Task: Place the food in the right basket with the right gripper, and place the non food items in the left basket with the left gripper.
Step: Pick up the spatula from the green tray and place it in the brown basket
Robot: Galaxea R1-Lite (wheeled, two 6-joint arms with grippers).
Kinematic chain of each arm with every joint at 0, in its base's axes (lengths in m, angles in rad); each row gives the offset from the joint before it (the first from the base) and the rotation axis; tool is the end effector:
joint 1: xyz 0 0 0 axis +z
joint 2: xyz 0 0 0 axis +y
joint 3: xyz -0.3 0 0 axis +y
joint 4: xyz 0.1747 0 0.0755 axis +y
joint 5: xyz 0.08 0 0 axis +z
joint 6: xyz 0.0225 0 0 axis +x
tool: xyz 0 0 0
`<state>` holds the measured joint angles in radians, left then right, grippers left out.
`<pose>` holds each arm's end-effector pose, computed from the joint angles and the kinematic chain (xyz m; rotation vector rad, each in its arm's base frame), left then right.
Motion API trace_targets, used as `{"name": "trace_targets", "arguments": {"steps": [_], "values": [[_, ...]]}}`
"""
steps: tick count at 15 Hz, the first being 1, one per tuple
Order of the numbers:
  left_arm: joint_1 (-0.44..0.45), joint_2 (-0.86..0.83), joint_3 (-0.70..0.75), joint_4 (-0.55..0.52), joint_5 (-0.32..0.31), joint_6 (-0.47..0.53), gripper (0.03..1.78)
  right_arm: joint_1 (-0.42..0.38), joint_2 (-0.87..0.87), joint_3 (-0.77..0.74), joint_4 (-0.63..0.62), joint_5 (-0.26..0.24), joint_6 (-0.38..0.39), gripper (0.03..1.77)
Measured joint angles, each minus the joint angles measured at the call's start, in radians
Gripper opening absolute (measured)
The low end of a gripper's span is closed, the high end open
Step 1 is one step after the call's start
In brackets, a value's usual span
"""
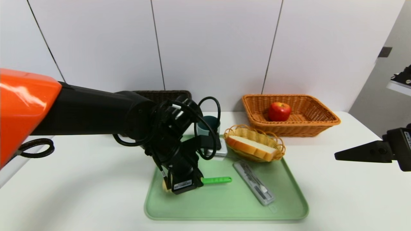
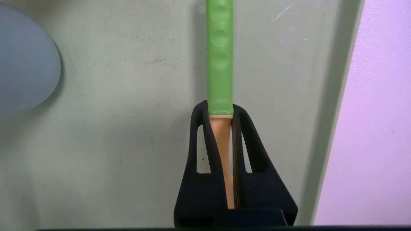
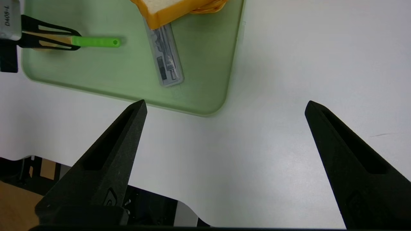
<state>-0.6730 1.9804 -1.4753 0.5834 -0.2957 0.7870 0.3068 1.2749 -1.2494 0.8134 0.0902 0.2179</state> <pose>0.2743 -0.2270 0.1668 0.8591 0.7167 -1.2727 0.1496 0.0495 0.2818 0.1111 0.8750 0.2799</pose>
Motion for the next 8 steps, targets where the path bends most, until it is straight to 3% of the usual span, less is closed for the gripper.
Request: {"name": "trace_targets", "arguments": {"steps": [5, 8], "values": [[-0.001, -0.108, 0.002, 0.012, -0.002, -0.009, 0.13, 0.0, -0.001, 0.002, -0.004, 0.0, 0.0, 1.7], [-0.003, -0.209, 0.002, 0.019, -0.002, -0.065, 0.13, 0.0, -0.006, 0.003, -0.003, -0.001, 0.0, 1.7]]}}
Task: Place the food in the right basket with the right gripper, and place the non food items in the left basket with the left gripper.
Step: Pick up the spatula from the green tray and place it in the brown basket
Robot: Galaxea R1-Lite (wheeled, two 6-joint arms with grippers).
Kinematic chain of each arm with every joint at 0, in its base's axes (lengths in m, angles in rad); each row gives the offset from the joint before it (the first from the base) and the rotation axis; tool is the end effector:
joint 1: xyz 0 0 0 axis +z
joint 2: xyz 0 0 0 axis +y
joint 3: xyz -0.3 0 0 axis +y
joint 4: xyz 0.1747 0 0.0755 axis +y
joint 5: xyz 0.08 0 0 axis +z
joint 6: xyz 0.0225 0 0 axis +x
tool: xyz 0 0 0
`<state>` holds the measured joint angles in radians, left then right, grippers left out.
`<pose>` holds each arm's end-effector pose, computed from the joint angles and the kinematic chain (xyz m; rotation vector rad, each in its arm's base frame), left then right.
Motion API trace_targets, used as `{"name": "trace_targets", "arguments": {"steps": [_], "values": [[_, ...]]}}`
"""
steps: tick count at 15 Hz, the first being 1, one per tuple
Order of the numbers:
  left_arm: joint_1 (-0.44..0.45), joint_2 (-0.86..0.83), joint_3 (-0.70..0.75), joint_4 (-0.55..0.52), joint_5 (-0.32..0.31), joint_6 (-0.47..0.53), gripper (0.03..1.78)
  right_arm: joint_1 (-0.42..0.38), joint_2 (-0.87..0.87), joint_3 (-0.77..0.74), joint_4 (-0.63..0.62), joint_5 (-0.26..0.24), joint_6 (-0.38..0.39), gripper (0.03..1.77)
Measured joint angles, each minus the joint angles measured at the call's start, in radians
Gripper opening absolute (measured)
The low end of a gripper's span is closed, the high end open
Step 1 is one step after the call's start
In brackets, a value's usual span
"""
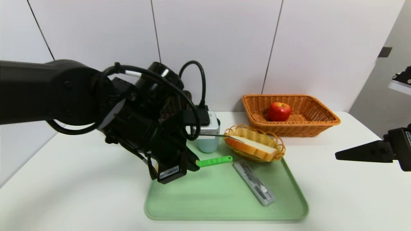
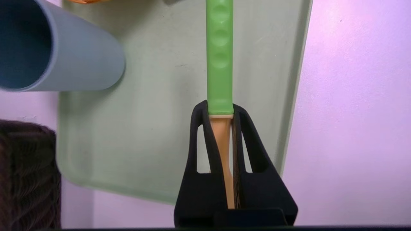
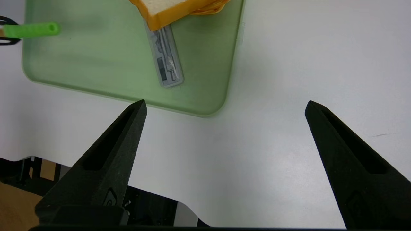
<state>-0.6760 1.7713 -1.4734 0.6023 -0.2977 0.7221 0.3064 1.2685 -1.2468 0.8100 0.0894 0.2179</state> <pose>0.2393 -0.2004 0.2354 0.7919 0.5556 -1.2068 0.1481 0.0490 0.2824 0.1120 0.8677 0.2800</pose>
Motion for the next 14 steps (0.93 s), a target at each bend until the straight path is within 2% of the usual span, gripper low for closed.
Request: {"name": "trace_targets", "arguments": {"steps": [2, 6, 11, 14], "values": [[0.003, -0.075, -0.006, -0.004, 0.013, -0.069, 0.13, -0.001, -0.004, 0.005, 0.0, 0.0, 0.0, 1.7], [0.064, -0.19, -0.013, -0.014, 0.128, -0.218, 0.13, -0.007, -0.009, 0.009, 0.0, -0.001, 0.0, 1.7], [0.252, -0.201, -0.057, -0.046, 0.134, -0.262, 0.13, -0.008, -0.009, 0.009, 0.001, -0.001, 0.0, 1.7], [0.348, -0.141, -0.103, -0.119, 0.132, -0.224, 0.13, -0.008, -0.009, 0.013, 0.001, -0.004, 0.0, 1.7]]}}
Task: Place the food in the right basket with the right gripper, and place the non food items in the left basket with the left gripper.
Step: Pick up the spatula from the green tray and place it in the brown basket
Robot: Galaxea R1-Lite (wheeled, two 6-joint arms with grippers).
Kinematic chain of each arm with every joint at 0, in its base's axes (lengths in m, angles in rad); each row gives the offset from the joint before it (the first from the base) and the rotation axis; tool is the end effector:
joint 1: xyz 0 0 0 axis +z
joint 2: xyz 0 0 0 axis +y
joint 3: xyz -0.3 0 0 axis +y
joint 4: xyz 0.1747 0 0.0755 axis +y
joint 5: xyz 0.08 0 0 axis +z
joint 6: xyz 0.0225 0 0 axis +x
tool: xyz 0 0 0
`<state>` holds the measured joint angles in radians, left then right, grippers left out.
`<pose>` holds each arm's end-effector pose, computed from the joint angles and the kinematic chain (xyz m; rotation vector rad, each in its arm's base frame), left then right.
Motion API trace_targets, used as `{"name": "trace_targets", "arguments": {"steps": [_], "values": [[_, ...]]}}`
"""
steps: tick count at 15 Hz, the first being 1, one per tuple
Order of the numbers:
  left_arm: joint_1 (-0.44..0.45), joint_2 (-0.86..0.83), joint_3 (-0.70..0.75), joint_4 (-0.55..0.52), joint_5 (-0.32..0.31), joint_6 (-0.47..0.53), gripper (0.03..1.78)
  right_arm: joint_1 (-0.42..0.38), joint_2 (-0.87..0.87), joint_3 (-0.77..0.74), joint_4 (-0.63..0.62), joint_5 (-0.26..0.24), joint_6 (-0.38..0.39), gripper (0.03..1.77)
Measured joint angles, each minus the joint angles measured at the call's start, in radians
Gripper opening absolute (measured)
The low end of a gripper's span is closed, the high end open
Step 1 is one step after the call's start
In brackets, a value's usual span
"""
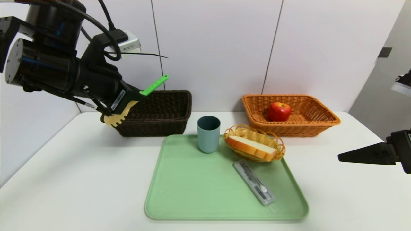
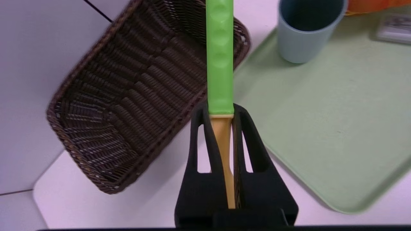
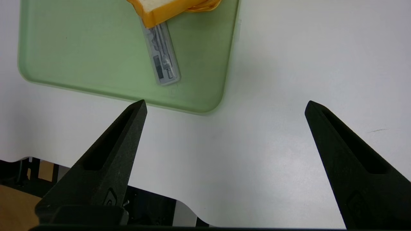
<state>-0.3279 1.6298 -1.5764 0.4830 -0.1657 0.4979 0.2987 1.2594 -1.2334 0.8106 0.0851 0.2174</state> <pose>0.2677 -0.0950 0.3133 0.5196 0.4095 -0.6069 0.1460 0.0469 0.2805 0.1124 0.8711 0.2682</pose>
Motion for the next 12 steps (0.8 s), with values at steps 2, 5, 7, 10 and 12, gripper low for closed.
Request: {"name": "trace_targets", "arguments": {"steps": [2, 5, 7, 10, 12], "values": [[0.042, 0.056, -0.059, -0.014, -0.001, 0.065, 0.13, 0.0, -0.001, 0.001, 0.0, -0.008, -0.001, 1.7], [0.097, 0.164, -0.176, -0.016, 0.0, 0.195, 0.13, -0.009, -0.008, 0.001, 0.001, -0.01, -0.003, 1.7], [0.129, 0.236, -0.231, -0.019, 0.002, 0.333, 0.13, -0.018, -0.014, 0.001, 0.0, -0.01, -0.002, 1.7], [0.162, 0.325, -0.282, -0.02, 0.009, 0.529, 0.13, -0.023, -0.025, 0.003, 0.001, -0.009, -0.002, 1.7], [0.169, 0.373, -0.3, -0.023, 0.023, 0.601, 0.13, -0.023, -0.032, 0.005, 0.002, -0.008, -0.002, 1.7]]}}
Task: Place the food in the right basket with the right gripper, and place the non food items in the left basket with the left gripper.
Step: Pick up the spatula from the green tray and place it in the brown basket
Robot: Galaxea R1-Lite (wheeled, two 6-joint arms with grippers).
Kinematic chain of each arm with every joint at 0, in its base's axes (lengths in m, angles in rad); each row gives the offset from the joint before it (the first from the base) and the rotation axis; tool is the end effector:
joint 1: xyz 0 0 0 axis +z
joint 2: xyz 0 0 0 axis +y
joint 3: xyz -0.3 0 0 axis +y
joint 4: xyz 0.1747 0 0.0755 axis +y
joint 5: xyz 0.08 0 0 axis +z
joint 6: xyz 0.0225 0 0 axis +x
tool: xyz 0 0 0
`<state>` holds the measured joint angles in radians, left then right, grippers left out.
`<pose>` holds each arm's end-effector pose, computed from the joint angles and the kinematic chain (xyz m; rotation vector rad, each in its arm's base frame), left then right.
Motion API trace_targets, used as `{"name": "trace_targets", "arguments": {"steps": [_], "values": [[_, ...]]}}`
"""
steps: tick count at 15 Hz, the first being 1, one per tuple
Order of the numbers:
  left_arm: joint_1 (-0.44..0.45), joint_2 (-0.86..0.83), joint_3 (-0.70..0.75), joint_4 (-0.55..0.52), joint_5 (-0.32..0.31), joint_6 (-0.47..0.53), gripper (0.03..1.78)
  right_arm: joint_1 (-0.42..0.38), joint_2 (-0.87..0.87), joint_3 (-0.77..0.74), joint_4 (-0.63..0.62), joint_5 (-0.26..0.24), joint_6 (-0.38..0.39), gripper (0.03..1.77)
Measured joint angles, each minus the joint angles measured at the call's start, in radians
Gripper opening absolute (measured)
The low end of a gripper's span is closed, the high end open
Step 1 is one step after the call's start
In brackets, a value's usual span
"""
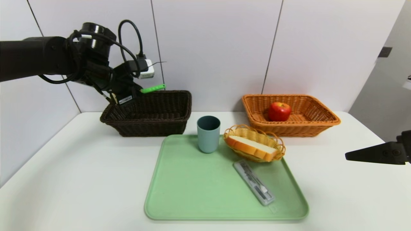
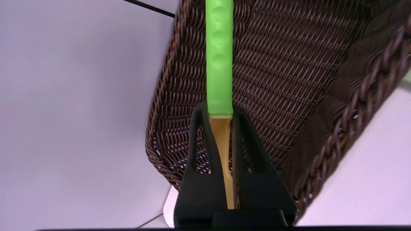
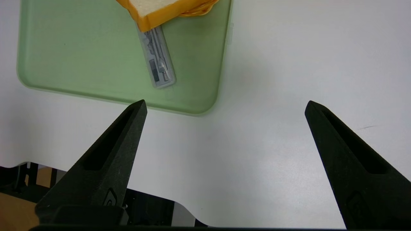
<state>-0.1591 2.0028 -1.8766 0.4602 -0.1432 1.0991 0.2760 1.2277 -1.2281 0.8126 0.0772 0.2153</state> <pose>0.3881 -0.0655 0.2688 1.0622 0.3664 -0.5862 0.1383 0.0410 0.2837 0.1203 0.8436 0.2444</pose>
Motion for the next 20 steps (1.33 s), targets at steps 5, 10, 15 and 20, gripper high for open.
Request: {"name": "trace_targets", "arguments": {"steps": [5, 10, 15, 20], "values": [[0.002, 0.092, -0.011, -0.05, 0.009, 0.011, 0.13, -0.001, -0.013, 0.004, 0.0, 0.0, 0.001, 1.7], [0.004, 0.145, -0.017, -0.05, 0.028, 0.007, 0.13, -0.005, -0.017, 0.007, -0.001, 0.0, 0.001, 1.7], [0.004, 0.17, -0.045, -0.05, 0.028, 0.007, 0.45, -0.005, -0.018, 0.007, -0.001, 0.0, 0.002, 1.7], [0.003, 0.174, -0.077, -0.049, 0.027, -0.079, 1.04, -0.006, -0.019, 0.007, -0.002, 0.002, 0.004, 1.7]]}}
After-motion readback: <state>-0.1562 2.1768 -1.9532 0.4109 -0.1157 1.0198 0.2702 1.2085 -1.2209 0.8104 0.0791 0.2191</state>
